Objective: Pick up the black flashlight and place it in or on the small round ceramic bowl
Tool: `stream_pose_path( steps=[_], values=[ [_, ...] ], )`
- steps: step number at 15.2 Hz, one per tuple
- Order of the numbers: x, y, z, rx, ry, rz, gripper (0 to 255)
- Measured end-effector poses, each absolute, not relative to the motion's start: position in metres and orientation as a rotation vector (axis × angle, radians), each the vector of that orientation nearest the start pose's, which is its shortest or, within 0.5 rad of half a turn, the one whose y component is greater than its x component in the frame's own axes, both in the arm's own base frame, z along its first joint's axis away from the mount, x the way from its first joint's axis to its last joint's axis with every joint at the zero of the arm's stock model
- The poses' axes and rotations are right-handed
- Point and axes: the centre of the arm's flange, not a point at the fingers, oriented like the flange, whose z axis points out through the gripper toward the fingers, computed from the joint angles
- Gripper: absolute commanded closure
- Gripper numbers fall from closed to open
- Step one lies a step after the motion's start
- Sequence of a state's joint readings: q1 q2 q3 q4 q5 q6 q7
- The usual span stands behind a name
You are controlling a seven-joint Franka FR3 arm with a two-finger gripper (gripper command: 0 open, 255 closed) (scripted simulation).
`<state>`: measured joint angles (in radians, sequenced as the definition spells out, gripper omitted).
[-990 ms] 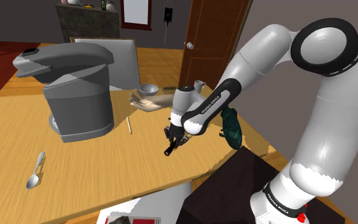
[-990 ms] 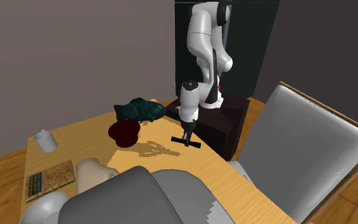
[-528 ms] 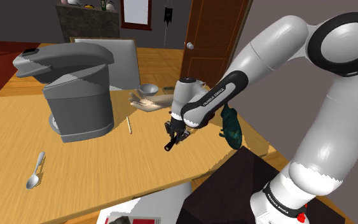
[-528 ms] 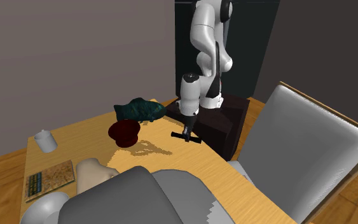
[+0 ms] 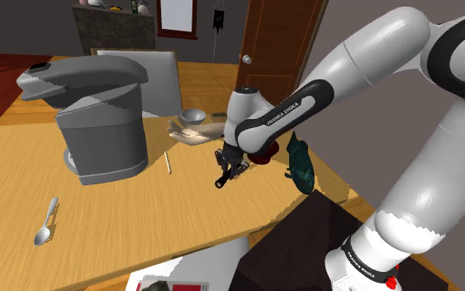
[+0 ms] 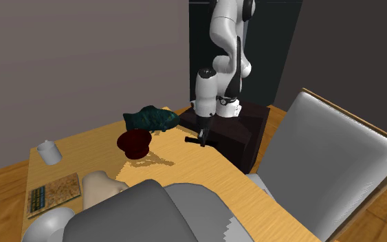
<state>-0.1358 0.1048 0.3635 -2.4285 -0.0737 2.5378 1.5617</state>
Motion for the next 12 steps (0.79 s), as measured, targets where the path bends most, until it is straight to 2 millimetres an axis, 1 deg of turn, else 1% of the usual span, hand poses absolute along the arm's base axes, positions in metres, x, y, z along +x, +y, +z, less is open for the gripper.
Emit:
stream_pose_path(
  steps=[1,3,9,10,12],
  values=[
    [0.478,0.113,0.270,-2.519,1.866,-0.018,255],
    [0.484,0.097,0.275,-2.518,1.868,-0.018,255],
    [0.506,0.027,0.271,-2.517,1.868,-0.017,255],
    [0.507,0.015,0.270,-2.517,1.868,-0.017,255],
    [0.519,-0.014,0.273,-2.517,1.869,-0.018,255]
  ],
)
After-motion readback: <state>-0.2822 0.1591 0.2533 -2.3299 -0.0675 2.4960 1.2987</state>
